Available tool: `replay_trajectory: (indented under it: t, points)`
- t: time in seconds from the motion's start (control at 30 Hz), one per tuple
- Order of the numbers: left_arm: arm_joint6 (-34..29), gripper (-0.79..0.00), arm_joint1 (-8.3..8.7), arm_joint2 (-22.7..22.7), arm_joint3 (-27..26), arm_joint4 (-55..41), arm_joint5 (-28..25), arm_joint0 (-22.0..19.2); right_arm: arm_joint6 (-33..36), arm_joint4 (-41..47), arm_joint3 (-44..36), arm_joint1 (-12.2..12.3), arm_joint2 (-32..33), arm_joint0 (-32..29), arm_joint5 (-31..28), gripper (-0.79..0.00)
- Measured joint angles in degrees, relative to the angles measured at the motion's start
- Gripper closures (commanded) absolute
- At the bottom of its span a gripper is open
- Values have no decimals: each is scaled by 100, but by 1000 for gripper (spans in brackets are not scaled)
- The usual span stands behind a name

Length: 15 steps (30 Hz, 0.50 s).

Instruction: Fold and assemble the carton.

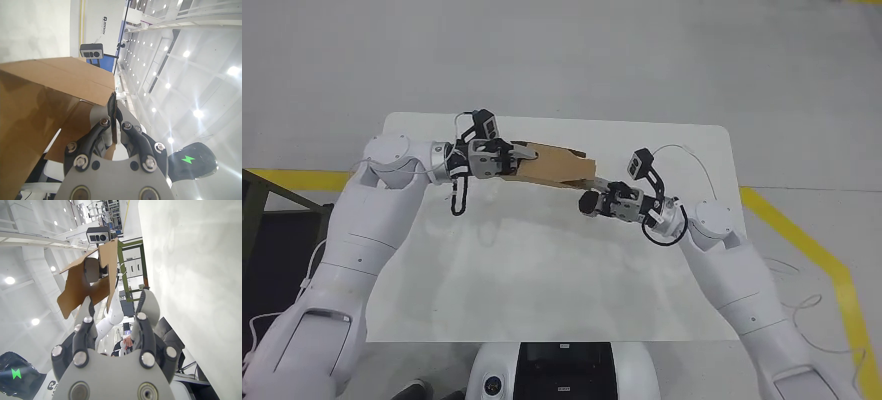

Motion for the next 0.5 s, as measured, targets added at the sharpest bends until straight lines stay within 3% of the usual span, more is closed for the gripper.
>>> replay_trajectory:
  t: [0.5]
  points:
    - [189, 0, 20, -4, -237, 172, -45, 187, -167, 359, -647, 103, 651, -374, -714, -757]
